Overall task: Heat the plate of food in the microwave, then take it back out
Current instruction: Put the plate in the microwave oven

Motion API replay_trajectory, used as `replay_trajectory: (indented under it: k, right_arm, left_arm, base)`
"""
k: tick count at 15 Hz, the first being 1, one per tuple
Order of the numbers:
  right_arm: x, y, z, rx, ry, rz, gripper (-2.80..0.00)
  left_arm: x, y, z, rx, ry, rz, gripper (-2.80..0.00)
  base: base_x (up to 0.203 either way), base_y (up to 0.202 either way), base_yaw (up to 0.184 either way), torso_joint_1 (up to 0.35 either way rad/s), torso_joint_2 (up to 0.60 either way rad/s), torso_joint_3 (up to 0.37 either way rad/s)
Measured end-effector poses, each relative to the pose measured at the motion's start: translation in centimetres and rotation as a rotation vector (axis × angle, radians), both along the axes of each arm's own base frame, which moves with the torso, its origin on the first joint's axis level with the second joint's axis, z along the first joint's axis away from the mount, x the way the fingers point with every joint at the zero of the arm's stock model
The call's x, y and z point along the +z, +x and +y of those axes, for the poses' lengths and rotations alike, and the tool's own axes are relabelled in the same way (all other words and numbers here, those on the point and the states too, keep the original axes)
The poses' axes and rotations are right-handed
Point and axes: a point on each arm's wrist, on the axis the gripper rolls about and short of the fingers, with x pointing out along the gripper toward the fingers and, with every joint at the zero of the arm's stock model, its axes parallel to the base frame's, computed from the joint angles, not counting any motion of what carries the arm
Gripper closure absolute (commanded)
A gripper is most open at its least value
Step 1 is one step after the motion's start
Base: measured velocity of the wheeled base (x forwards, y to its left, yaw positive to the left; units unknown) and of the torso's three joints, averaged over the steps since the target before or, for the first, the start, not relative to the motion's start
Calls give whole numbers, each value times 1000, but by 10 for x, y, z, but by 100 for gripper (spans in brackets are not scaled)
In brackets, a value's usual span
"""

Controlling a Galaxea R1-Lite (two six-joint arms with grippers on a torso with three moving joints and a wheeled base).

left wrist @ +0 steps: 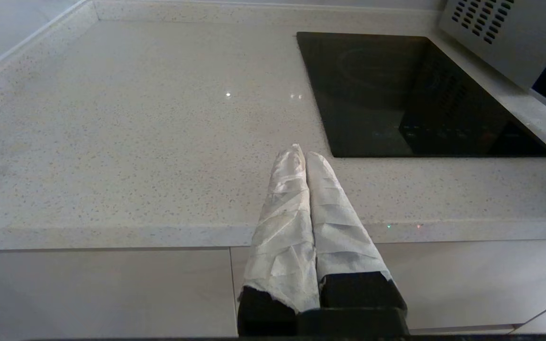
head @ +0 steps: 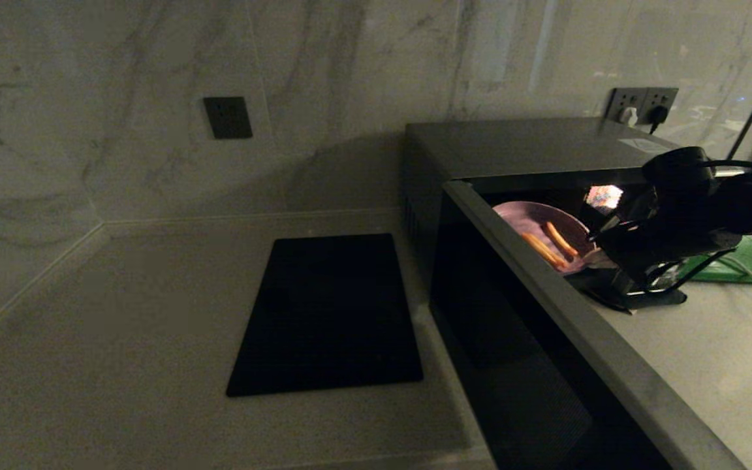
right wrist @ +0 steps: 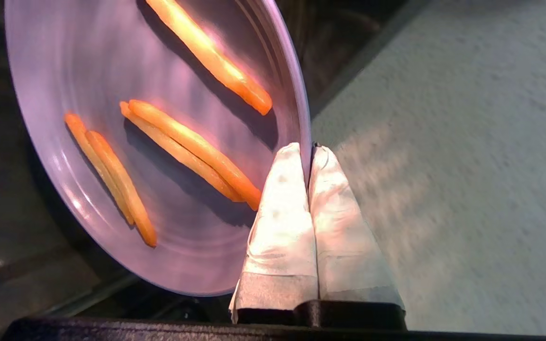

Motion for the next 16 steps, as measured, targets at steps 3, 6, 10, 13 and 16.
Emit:
replay_trajectory:
  k: [3,6,10,13,16]
  right_arm:
    - [-9,9,2,7,-1,-12,0]
    - [-16,15,5,14,-3,-14,0]
    - [-24,19,12,45,-26,-2,0]
    - [-29,21,13,49,-26,9,0]
    - [-35,28,13,48,-29,-13,0]
  left_arm:
    - [0,0,0,0,0,0,0]
    - [0,0,0,-1,0,0,0]
    - [0,0,0,-1,0,0,0]
    - [0,0,0,0,0,0,0]
    - [0,0,0,0,0,0,0]
  base:
    - [0,0,0,0,0,0]
    - [0,0,0,0,0,0]
    - [0,0,0,0,0,0]
    - [0,0,0,0,0,0]
    - [0,0,0,0,0,0]
